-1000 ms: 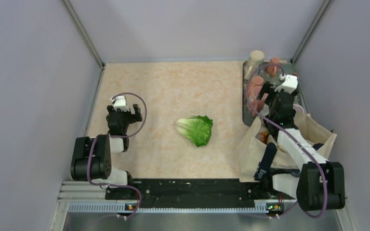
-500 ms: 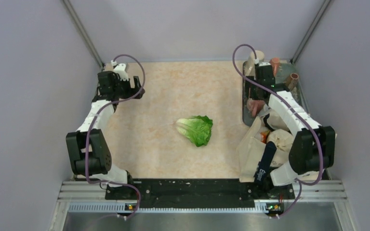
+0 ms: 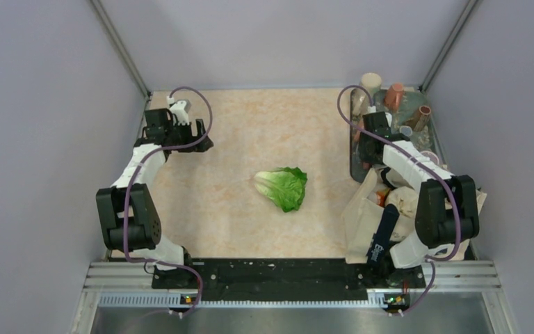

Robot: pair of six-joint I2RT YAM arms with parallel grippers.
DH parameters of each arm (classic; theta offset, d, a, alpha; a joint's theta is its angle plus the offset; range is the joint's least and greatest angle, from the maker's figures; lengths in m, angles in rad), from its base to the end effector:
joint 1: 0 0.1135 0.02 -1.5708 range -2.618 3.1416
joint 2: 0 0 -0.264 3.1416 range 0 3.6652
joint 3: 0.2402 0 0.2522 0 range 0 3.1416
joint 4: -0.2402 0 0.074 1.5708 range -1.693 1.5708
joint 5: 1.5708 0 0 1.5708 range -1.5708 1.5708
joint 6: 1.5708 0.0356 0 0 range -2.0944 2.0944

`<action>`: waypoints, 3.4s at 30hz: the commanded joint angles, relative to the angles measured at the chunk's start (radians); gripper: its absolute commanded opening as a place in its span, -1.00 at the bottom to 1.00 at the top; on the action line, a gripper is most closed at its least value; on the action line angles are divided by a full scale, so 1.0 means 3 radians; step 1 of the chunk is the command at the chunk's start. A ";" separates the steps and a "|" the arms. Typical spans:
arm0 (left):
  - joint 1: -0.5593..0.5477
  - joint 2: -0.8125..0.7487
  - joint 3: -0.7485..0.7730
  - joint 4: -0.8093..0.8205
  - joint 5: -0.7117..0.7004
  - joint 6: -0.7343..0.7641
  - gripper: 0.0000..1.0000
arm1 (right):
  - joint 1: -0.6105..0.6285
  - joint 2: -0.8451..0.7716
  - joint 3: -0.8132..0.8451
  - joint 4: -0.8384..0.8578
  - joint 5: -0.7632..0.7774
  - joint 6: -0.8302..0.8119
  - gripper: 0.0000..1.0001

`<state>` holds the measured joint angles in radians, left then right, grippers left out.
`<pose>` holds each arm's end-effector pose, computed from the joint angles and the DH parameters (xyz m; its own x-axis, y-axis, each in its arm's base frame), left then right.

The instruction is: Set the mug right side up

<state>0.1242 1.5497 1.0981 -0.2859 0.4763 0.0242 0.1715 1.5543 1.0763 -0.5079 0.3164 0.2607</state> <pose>0.3386 0.0258 0.2535 -0.6616 -0.0609 -0.7474 0.2427 0.9256 -0.2903 0.3175 0.0437 0.2281 -0.7919 0.1115 -0.6003 0.2186 0.9698 -0.1083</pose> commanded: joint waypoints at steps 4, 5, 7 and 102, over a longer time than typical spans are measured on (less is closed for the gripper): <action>0.0010 0.0016 0.0121 0.0012 0.0117 -0.0019 0.77 | -0.0041 0.0024 -0.0272 0.0626 0.0339 0.0387 -0.15; 0.0008 0.0021 0.0123 0.0016 0.0124 -0.0019 0.77 | -0.0043 0.0001 -0.0335 0.0724 0.0380 0.0425 -0.16; 0.0010 0.0026 0.0123 0.0017 0.0124 -0.0026 0.76 | -0.0040 -0.0034 -0.0444 0.0912 0.0450 0.0486 -0.20; -0.1163 0.0513 0.1994 -0.1366 -0.1210 0.0847 -1.00 | 0.1260 0.0119 0.0810 0.1178 -0.1377 0.0856 0.84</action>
<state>-0.2363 1.7279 1.6859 -0.6773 0.3691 -0.0154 0.5350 1.6009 1.2293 0.0185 -0.2024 0.6682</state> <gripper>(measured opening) 0.168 0.917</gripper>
